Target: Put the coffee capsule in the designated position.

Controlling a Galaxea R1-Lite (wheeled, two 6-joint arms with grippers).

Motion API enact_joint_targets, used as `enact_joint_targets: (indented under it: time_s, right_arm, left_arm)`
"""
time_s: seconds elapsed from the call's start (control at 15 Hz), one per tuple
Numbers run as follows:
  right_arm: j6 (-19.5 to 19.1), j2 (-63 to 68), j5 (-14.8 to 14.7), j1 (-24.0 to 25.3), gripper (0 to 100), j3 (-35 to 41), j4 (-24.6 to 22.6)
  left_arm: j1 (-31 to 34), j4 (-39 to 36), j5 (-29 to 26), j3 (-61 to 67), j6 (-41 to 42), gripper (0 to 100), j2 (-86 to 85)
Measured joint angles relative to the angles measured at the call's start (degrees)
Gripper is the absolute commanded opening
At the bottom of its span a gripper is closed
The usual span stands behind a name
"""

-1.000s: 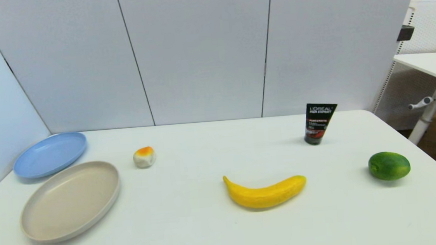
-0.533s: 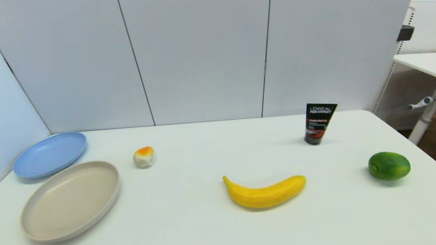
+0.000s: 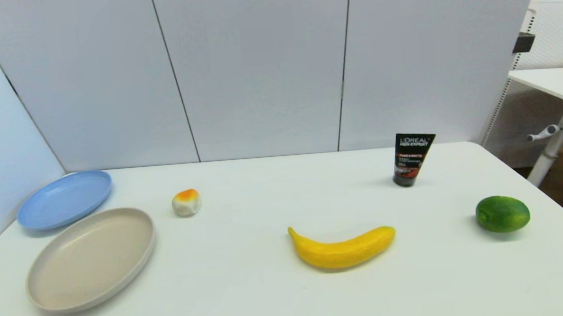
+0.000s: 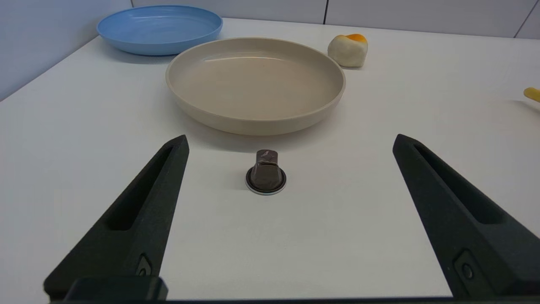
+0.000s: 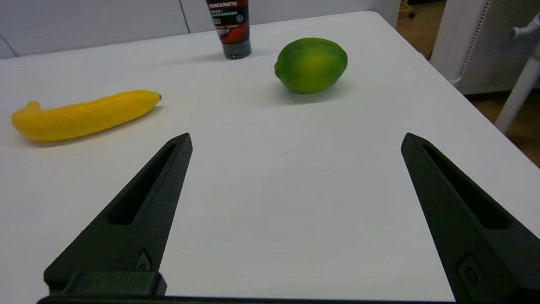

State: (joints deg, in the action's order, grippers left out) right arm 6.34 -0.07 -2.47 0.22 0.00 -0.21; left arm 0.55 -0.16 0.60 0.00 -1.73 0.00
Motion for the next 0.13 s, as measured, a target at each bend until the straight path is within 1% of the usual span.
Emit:
enact_joint_targets:
  time_s: [0.13]
  right_arm:
    - [0.05, 0.00, 0.02, 0.00, 100, 0.00, -0.01]
  left_arm:
    - [0.00, -0.02, 0.00, 0.00, 0.00, 100, 0.00]
